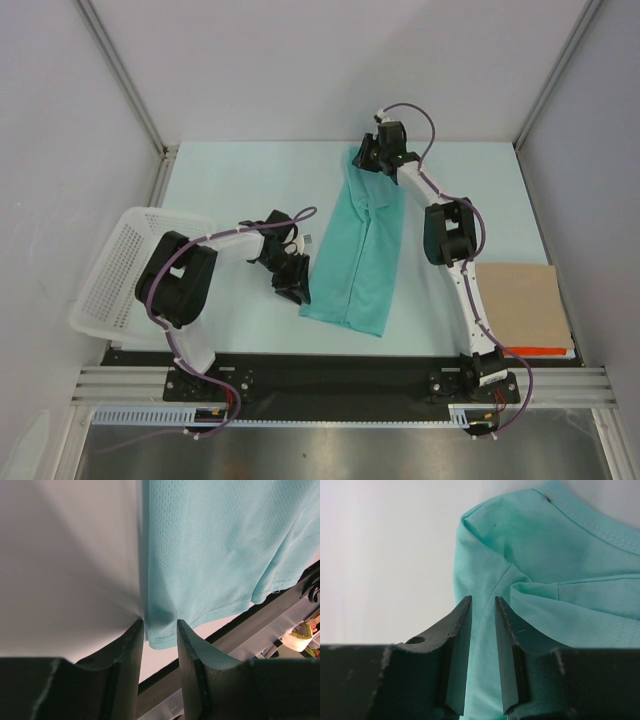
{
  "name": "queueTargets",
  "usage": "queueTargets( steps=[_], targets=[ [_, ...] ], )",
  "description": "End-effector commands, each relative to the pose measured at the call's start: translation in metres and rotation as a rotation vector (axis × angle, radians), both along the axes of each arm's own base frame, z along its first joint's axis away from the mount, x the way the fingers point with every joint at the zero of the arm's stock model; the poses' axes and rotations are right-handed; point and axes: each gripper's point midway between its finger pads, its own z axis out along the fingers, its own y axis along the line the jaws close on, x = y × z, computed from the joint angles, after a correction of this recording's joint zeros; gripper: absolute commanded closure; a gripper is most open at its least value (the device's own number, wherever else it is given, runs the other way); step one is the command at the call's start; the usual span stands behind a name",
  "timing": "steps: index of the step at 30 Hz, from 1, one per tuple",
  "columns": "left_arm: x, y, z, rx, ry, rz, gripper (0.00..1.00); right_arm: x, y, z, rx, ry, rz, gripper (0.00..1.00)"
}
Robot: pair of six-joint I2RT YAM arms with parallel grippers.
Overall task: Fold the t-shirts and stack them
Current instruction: Fold the tshirt
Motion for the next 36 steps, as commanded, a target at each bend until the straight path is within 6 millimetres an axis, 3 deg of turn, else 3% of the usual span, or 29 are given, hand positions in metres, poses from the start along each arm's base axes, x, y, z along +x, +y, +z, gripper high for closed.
queueTargets(
  steps=[1, 16, 21, 24, 26, 31, 36],
  targets=[
    [0.003, -0.002, 0.003, -0.033, -0.02, -0.014, 0.62, -0.001, 0.005, -0.005, 0.017, 0.012, 0.005, 0.69],
    [0.004, -0.005, 0.005, -0.043, -0.018, -0.008, 0.59, -0.003, 0.006, -0.033, 0.033, 0.064, -0.014, 0.69],
    [0.001, -0.005, 0.003, -0.05, -0.009, -0.003, 0.62, 0.001, 0.001, -0.029, 0.024, 0.05, -0.034, 0.72],
    [-0.002, -0.005, -0.001, -0.053, 0.008, 0.005, 0.66, 0.005, -0.003, -0.022, 0.024, 0.034, -0.042, 0.82],
    [-0.003, -0.006, -0.003, -0.055, 0.018, 0.005, 0.74, 0.007, -0.008, -0.017, 0.02, 0.028, -0.052, 0.88],
    [-0.005, -0.005, -0.009, -0.045, 0.04, 0.009, 1.0, 0.011, -0.022, -0.001, -0.011, -0.005, -0.084, 0.89],
    [-0.005, -0.006, -0.008, -0.049, 0.035, 0.009, 1.0, 0.017, -0.044, 0.01, -0.046, -0.017, -0.127, 0.9]
  ],
)
